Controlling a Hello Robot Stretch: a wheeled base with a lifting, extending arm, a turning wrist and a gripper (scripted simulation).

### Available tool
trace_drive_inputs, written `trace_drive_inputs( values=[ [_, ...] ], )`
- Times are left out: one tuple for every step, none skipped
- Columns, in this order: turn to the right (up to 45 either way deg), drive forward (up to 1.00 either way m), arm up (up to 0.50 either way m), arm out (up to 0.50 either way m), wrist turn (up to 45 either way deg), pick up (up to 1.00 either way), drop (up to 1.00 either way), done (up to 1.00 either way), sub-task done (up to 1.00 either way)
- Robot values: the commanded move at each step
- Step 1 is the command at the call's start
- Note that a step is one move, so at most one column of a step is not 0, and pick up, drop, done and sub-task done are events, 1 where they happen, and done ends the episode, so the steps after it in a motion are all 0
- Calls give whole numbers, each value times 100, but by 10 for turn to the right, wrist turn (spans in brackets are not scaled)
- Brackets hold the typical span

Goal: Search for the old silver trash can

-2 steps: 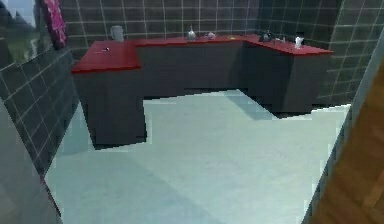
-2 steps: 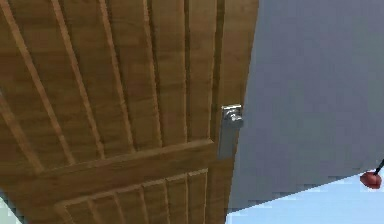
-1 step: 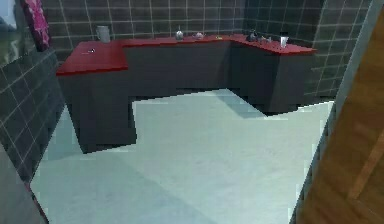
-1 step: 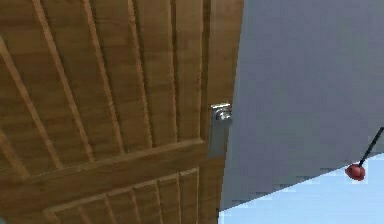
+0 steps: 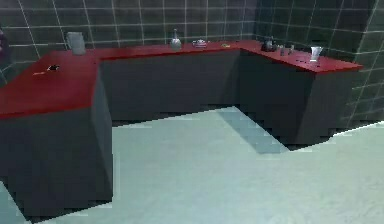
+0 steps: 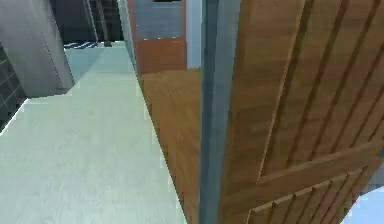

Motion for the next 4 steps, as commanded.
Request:
trace_drive_inputs(
  values=[
    [450,0,0,0,0,0,0,0,0],
    [180,0,0,0,0,0,0,0,0],
    [0,100,0,0,0,0,0,0,0],
    [0,100,0,0,0,0,0,0,0]
  ],
)
